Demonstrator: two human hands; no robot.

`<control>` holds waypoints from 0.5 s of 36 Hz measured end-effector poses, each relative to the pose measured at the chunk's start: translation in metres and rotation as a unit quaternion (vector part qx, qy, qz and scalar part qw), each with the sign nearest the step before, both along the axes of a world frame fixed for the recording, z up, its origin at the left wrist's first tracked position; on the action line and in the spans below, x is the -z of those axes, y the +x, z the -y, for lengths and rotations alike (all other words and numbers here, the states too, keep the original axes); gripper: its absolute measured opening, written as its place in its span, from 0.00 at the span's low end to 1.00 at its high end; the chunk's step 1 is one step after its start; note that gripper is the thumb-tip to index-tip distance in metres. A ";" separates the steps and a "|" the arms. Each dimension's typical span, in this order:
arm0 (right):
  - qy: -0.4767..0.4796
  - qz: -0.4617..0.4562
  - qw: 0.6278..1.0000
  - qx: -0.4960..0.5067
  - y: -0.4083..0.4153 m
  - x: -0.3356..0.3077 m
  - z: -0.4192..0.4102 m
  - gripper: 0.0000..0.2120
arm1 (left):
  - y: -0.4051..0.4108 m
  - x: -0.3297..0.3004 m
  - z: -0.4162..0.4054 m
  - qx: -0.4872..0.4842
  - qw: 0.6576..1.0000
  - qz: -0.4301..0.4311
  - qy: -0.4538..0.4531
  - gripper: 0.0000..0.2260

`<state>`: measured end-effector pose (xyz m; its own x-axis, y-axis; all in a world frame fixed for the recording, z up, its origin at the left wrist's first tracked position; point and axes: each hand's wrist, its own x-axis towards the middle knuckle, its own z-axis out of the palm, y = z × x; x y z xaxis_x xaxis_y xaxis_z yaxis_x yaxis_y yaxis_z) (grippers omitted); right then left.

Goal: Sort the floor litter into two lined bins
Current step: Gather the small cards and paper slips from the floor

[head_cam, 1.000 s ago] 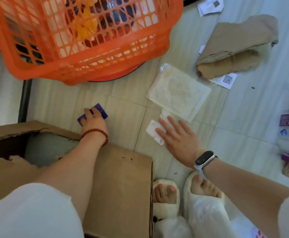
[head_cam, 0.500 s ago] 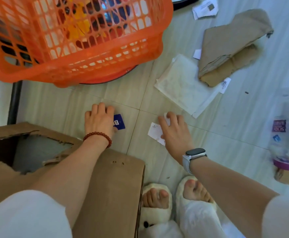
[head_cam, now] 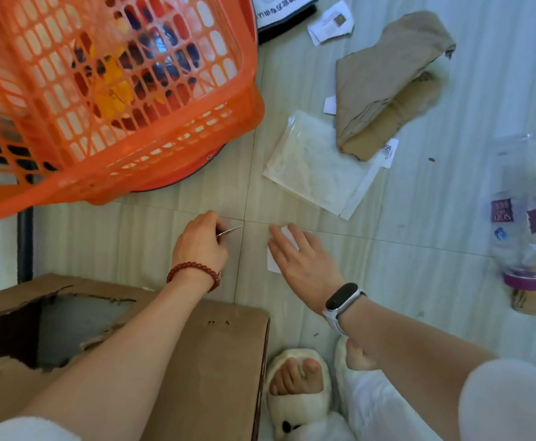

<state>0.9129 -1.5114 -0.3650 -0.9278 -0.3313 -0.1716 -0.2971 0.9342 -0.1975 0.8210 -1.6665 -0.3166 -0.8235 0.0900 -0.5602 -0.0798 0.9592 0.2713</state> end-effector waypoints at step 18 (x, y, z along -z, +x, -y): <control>-0.110 0.096 0.986 0.074 0.000 -0.011 -0.027 0.17 | -0.014 0.009 -0.037 0.029 0.999 -0.022 0.039 0.08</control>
